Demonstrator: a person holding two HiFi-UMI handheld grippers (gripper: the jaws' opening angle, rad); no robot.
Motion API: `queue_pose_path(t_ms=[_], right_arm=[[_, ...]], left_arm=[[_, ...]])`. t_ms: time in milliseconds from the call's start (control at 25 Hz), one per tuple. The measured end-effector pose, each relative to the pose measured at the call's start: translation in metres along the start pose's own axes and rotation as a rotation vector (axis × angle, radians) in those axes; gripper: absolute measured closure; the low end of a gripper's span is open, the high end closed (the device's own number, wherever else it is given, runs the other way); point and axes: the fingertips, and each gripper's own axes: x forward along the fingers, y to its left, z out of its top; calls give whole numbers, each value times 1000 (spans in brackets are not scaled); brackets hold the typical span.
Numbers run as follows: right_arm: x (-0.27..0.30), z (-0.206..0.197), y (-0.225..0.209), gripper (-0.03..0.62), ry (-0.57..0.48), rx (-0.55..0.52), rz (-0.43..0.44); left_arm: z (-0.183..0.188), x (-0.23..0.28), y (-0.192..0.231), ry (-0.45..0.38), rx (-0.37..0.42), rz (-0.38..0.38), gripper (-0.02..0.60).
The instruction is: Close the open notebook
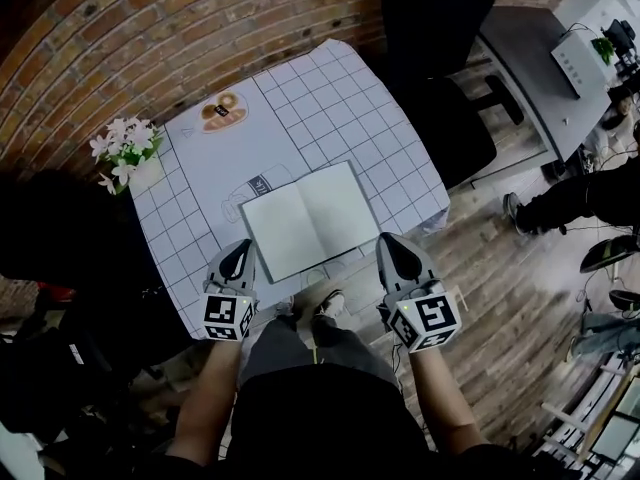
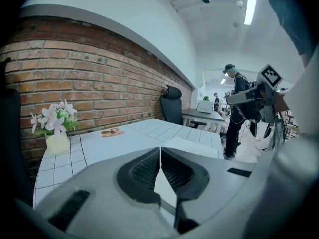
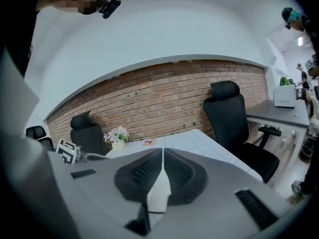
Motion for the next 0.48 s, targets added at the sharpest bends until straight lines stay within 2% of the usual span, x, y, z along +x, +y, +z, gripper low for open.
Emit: queue_pose_path(t_ms=[120,280,480], right_arm=[[15,-17,-3,563,43,14,18],[34,-33,-12,511,94,23,27],[51,-43,-19,502,129,20,31]], left_arm=[[-27,10,10,72,-2,15,551],[-57,19,19,166,-14,46,551],[-76,26,23,222,-28,54,551]])
